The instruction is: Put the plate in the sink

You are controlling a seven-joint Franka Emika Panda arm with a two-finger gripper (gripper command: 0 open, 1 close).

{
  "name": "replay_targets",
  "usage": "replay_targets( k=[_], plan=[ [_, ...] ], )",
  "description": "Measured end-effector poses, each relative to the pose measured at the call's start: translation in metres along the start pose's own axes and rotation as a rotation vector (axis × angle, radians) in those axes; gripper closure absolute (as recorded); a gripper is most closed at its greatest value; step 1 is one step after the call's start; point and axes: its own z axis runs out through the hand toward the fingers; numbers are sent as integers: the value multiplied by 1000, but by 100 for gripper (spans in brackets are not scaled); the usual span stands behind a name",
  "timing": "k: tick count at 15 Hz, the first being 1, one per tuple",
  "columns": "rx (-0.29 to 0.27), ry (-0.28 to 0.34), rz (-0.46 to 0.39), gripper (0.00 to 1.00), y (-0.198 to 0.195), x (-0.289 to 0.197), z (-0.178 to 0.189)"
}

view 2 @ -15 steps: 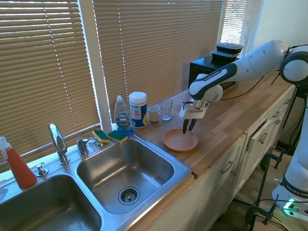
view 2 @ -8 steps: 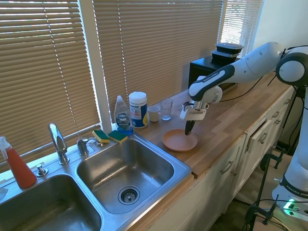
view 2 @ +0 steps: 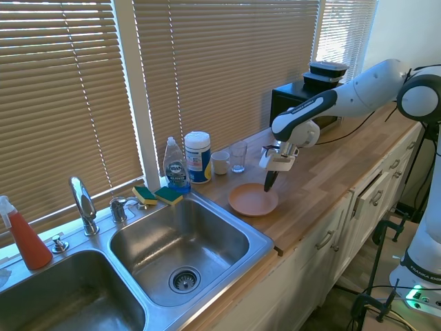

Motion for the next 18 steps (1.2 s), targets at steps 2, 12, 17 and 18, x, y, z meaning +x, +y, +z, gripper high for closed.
replay_targets(
  k=[2,12,17,18],
  plan=[
    [16,-4,-32,100,-13,-15,-13],
    [-15,12,-168,100,-162,-185,-9],
    [-21,11,-185,100,-211,-192,19],
    [-24,6,-193,100,-215,-194,25]
  ],
)
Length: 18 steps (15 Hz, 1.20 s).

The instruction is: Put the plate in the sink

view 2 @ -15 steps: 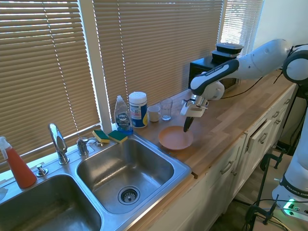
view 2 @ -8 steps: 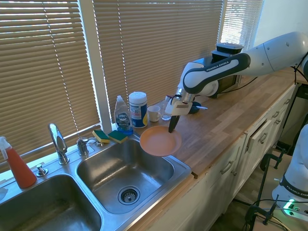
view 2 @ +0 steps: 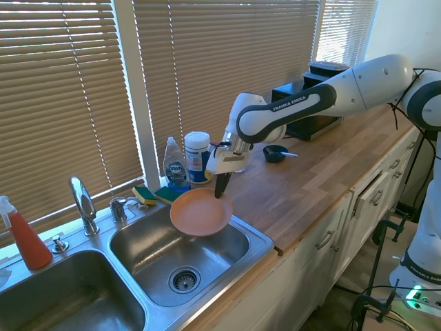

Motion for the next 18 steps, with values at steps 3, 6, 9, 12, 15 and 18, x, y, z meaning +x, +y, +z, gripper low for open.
replay_targets(
  k=[3,6,9,12,15,18],
  plan=[
    [-10,-33,-37,100,-21,0,36],
    [-25,-62,-50,100,-39,12,79],
    [-67,-95,-67,100,-48,17,121],
    [-107,-116,-60,100,-47,25,154],
    [-141,-137,-44,0,-41,33,178],
    [-165,-159,-37,0,-46,39,195]
  ],
)
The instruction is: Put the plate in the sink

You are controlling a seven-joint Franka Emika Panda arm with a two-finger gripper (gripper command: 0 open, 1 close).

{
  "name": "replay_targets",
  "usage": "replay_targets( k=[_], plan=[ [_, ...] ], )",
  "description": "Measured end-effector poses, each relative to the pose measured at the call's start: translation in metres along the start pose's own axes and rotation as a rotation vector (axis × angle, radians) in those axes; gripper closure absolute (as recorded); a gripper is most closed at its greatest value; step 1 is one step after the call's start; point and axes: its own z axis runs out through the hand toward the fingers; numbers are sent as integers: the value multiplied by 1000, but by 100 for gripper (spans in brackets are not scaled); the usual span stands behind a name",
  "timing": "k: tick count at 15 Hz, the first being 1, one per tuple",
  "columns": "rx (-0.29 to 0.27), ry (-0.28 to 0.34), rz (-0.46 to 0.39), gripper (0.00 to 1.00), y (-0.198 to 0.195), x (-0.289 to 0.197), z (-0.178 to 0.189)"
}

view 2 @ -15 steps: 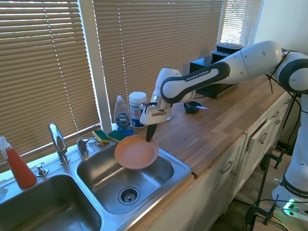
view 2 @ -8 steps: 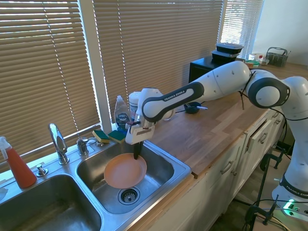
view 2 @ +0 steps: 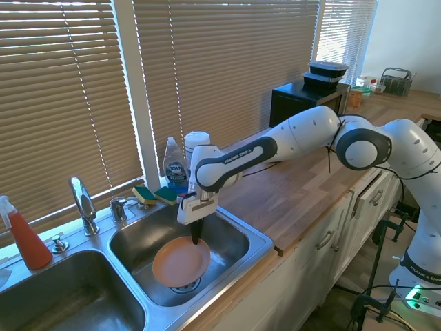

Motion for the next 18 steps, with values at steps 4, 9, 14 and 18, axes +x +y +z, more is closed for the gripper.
replay_targets(
  k=[4,9,14,18],
  plan=[
    [-5,2,7,0,-9,9,1],
    [-5,12,8,0,-16,10,-10],
    [18,32,2,0,-28,-11,-45],
    [27,46,9,0,-26,-36,-79]
  ],
)
